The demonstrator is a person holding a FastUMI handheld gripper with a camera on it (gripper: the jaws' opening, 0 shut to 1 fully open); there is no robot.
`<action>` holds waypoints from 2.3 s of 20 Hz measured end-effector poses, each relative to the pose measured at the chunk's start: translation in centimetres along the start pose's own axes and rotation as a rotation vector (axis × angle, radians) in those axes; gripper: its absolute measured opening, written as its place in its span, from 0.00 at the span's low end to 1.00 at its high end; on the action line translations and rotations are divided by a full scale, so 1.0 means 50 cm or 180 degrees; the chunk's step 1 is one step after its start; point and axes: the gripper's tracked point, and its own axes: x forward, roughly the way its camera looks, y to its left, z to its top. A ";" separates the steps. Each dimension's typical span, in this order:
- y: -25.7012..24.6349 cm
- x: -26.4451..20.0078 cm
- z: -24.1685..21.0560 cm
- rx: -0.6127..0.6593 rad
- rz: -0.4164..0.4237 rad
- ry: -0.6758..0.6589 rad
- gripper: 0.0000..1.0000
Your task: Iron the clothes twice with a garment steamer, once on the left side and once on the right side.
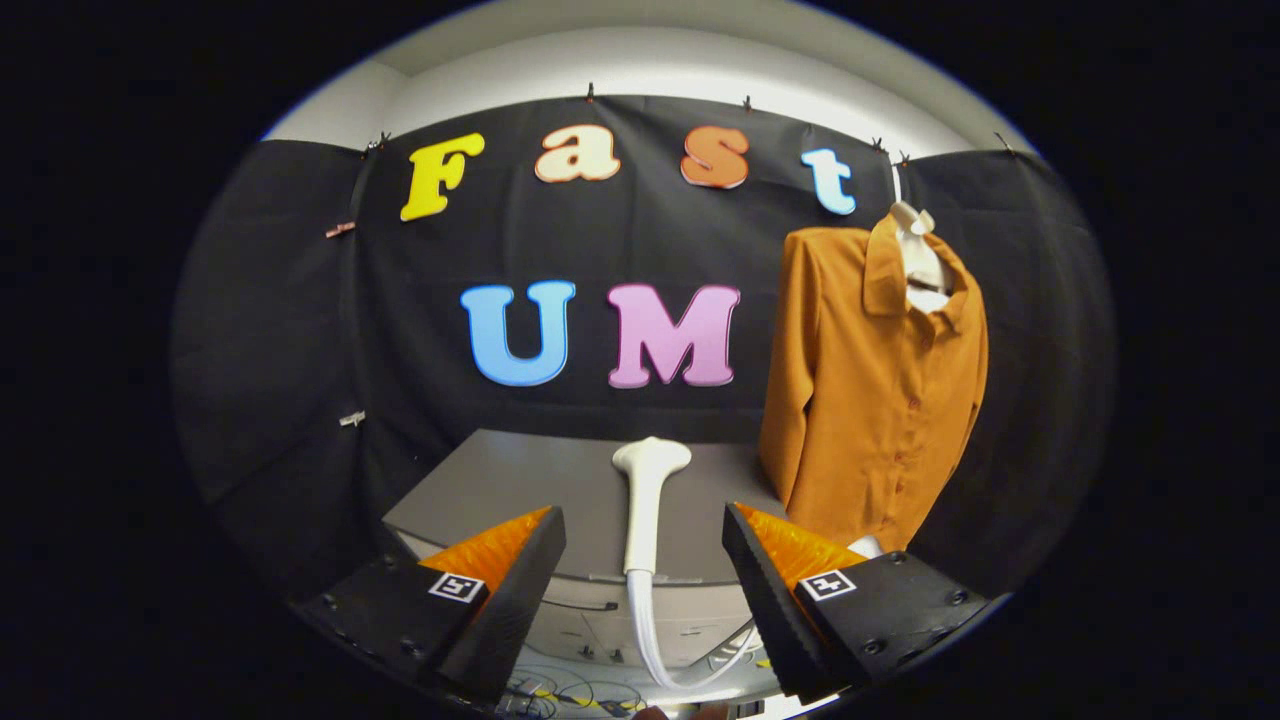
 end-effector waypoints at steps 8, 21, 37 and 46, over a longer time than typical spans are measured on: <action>-0.008 0.225 -0.168 -0.0075 -0.0155 0.0889 0.99; -0.024 0.325 -0.211 -0.0151 -0.0206 0.0648 0.71; -0.033 0.285 -0.163 0.0029 -0.0199 0.0299 0.35; -0.080 0.167 -0.103 0.0154 -0.0146 -0.0180 0.30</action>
